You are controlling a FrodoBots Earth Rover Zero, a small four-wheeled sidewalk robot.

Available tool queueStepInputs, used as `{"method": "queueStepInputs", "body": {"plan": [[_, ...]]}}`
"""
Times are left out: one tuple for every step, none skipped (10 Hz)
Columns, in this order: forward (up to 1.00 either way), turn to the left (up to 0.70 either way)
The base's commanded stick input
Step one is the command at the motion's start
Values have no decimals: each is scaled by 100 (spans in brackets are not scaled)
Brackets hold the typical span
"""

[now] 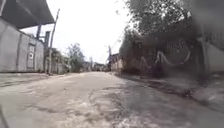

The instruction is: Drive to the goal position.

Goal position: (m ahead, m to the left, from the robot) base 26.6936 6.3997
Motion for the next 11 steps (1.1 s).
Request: {"method": "queueStepInputs", "body": {"plan": [[70,0],[70,0],[70,0],[70,0],[70,0],[70,0],[70,0],[70,0],[70,0],[70,0],[70,0]]}}
